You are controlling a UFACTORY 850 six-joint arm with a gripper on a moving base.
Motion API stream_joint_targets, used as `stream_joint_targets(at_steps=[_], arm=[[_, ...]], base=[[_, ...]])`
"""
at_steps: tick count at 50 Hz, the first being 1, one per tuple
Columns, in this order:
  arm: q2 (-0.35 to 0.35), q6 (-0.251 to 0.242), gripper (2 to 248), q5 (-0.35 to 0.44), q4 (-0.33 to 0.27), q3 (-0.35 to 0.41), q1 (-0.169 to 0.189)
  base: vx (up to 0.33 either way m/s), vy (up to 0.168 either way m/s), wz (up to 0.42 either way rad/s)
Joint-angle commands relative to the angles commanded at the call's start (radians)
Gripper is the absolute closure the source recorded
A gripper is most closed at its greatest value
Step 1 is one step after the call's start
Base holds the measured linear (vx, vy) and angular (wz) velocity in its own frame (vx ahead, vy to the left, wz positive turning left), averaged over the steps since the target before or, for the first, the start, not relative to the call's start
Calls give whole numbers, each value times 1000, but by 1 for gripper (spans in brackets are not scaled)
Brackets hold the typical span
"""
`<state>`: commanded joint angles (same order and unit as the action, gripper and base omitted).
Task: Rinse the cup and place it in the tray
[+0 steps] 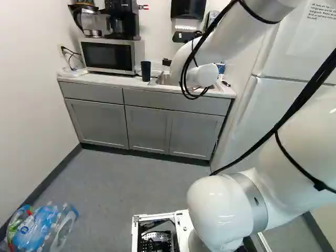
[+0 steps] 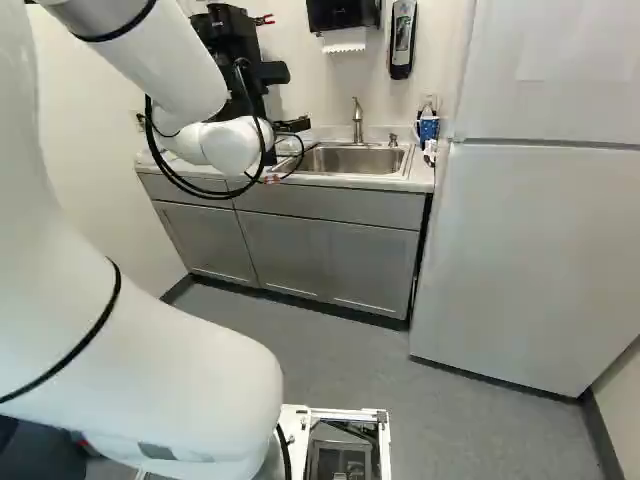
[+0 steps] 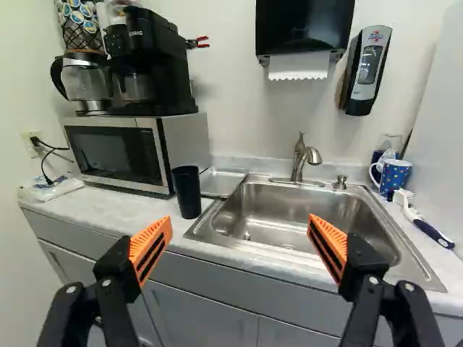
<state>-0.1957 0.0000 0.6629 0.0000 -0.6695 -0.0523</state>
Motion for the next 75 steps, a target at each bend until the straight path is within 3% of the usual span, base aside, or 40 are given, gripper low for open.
stream_joint_targets(at_steps=[75], arm=[[51,0,3,-205,0,-203,3]], base=[[0,0,0]])
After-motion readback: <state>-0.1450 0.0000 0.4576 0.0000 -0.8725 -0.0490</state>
